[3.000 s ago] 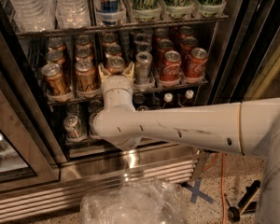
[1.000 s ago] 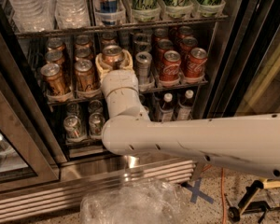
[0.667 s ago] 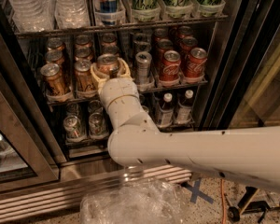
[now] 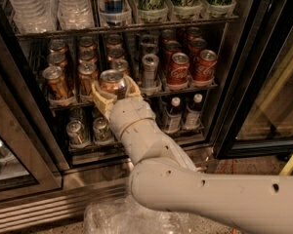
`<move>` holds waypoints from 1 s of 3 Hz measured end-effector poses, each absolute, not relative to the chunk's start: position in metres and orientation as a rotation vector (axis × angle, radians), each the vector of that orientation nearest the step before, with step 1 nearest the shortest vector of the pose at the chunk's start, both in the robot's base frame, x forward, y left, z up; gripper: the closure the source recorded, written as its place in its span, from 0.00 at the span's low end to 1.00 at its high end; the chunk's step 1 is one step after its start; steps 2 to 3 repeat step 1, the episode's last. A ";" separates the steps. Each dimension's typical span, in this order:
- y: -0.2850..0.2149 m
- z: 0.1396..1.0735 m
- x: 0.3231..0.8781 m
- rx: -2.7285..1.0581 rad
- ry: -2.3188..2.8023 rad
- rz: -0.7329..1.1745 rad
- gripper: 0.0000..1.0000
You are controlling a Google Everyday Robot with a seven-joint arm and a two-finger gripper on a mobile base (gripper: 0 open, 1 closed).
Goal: Pick 7up can from bottom shelf of fridge
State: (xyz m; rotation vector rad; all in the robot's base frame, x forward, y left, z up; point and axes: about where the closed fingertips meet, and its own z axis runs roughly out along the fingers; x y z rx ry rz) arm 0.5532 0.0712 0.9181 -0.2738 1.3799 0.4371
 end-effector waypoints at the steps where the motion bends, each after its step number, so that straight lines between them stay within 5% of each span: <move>1: 0.071 0.920 0.553 -0.255 1.383 0.459 1.00; 3: 0.071 0.920 0.553 -0.255 1.383 0.459 1.00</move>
Offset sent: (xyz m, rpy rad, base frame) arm 0.0000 0.0000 0.0000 0.0000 0.0000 0.0000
